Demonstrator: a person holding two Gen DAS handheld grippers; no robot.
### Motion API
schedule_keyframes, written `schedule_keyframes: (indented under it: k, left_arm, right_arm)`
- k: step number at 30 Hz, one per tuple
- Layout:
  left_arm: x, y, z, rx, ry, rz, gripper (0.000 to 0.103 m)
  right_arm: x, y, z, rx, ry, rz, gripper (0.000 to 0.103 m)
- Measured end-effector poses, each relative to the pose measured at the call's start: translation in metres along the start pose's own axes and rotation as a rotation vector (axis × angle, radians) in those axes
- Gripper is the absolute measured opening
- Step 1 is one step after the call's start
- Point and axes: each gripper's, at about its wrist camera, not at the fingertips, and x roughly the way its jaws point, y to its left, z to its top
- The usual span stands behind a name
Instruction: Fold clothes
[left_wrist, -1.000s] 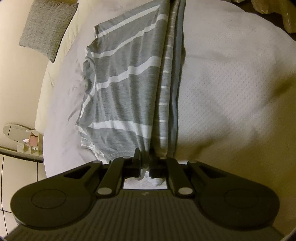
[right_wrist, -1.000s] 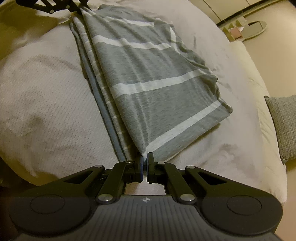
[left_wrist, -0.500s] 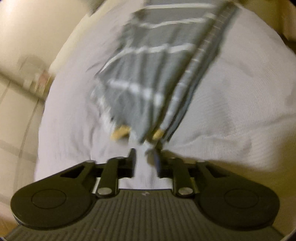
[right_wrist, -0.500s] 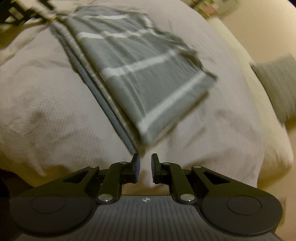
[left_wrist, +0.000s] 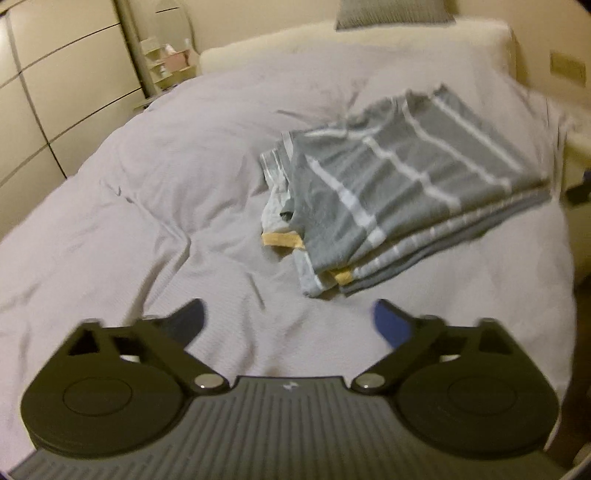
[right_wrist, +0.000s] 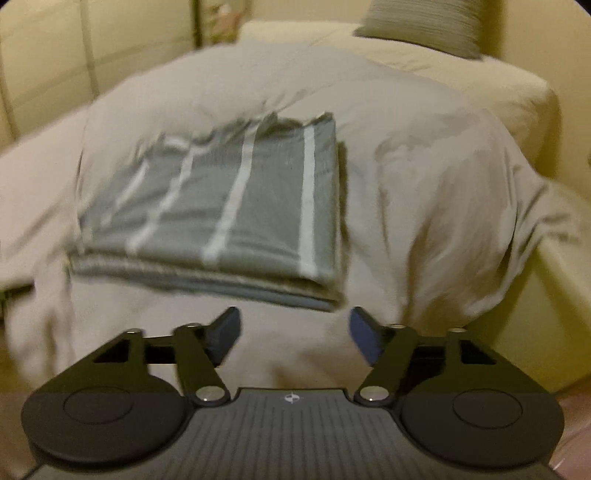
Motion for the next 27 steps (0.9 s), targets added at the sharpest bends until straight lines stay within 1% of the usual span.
schedule_keyframes:
  k: [1,5,8,12,16,18,22,24,27]
  left_arm:
    - [0.0,0.001,-0.002,-0.022,-0.016,-0.017,0.102]
    - [0.007,0.001,-0.017,-0.068,-0.075,-0.071,0.102]
    - [0.012,-0.005,-0.029,-0.079,-0.105,-0.08,0.102]
    - [0.013,-0.015,-0.041,-0.085,-0.143,-0.077,0.102]
    - [0.003,-0.028,-0.045,-0.081,-0.18,-0.022,0.102]
    - [-0.004,-0.034,-0.046,-0.111,-0.167,-0.014,0.102]
    - [-0.027,-0.054,-0.047,-0.14,-0.096,-0.018,0.102]
    - [-0.042,-0.067,-0.047,-0.132,-0.068,-0.032,0.102]
    - [-0.065,-0.085,-0.046,-0.108,-0.052,-0.039,0.102]
  right_arm:
    - [0.0,0.006,0.0,0.017,-0.021,0.003,0.089]
    - [0.002,0.03,-0.011,-0.01,-0.101,0.032,0.089]
    - [0.006,0.037,-0.022,-0.008,-0.131,0.026,0.089]
    - [0.01,0.037,-0.035,0.037,-0.135,0.011,0.089]
    - [0.004,0.041,-0.048,0.006,-0.159,0.024,0.089]
    - [0.0,0.041,-0.054,0.001,-0.169,0.034,0.089]
    - [-0.019,0.033,-0.061,0.037,-0.153,0.062,0.089]
    - [-0.032,0.029,-0.065,0.054,-0.152,0.081,0.089]
    - [-0.051,0.023,-0.069,0.066,-0.157,0.093,0.089]
